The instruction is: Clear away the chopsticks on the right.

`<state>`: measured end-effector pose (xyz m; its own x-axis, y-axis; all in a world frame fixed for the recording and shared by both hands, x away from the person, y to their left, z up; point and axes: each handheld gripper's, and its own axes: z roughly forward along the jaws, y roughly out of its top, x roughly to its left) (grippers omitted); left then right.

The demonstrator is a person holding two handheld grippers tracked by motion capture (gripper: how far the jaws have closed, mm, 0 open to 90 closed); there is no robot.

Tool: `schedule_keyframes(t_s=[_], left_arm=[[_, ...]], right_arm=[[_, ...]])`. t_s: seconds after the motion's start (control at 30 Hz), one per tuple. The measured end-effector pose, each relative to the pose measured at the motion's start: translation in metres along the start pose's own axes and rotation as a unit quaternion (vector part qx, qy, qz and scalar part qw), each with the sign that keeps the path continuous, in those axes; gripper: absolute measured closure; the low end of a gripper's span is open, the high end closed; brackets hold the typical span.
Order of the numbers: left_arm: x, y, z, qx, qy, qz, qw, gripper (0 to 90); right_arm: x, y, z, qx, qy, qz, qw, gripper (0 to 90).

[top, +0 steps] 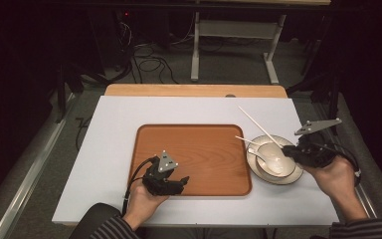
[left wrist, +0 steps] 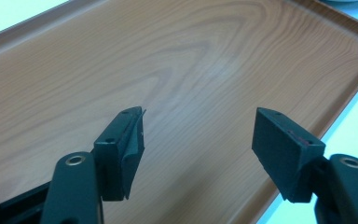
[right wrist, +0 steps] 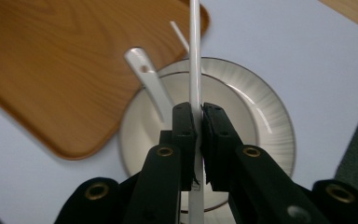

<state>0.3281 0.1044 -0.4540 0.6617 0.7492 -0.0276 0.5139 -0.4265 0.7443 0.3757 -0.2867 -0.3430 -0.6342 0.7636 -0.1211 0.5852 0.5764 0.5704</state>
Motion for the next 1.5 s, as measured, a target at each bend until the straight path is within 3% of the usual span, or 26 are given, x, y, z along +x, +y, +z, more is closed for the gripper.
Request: schedule_keyframes(t_s=[0.13, 0.17, 0.33, 0.37, 0.67, 0.93, 0.97, 1.17, 1.27, 1.5], left_arm=[[-0.001, 0.002, 0.002, 0.001, -0.004, 0.005, 1.0, 34.3], [-0.001, 0.002, 0.002, -0.001, -0.005, 0.005, 1.0, 34.4], [-0.001, 0.003, 0.002, -0.001, -0.006, 0.007, 1.0, 34.4], [-0.001, 0.003, 0.003, 0.0, -0.006, 0.008, 1.0, 34.4], [0.0, 0.001, 0.0, -0.001, -0.001, 0.003, 1.0, 34.4], [0.001, 0.0, -0.001, 0.0, 0.003, -0.001, 1.0, 34.4], [0.001, 0.0, -0.001, 0.0, 0.004, -0.001, 1.0, 34.4], [0.001, -0.001, -0.001, 0.002, 0.005, -0.003, 1.0, 34.4], [0.002, -0.002, -0.001, 0.002, 0.005, -0.004, 1.0, 34.4], [-0.001, -0.002, -0.001, 0.004, 0.005, 0.0, 1.0, 34.4]], right_arm=[[0.02, 0.001, -0.003, -0.003, 0.008, -0.007, 0.9999, 86.1], [0.032, 0.001, -0.003, -0.009, 0.015, -0.007, 0.9998, 86.1], [0.053, 0.004, 0.006, -0.015, 0.025, -0.011, 0.9995, 86.1], [0.062, 0.005, 0.013, -0.013, 0.038, -0.012, 0.9991, 86.2], [0.09, 0.014, 0.044, 0.0, 0.058, -0.027, 0.998, 86.1], [0.109, 0.013, 0.081, 0.025, 0.048, -0.044, 0.9976, 86.1], [0.115, 0.012, 0.093, 0.036, 0.038, -0.052, 0.9973, 86.1], [0.115, 0.01, 0.113, 0.05, 0.032, -0.051, 0.9969, 86.1], [0.111, 0.008, 0.121, 0.054, 0.036, -0.038, 0.9972, 86.0], [0.113, 0.006, 0.13, 0.062, 0.03, -0.038, 0.9969, 85.4]])
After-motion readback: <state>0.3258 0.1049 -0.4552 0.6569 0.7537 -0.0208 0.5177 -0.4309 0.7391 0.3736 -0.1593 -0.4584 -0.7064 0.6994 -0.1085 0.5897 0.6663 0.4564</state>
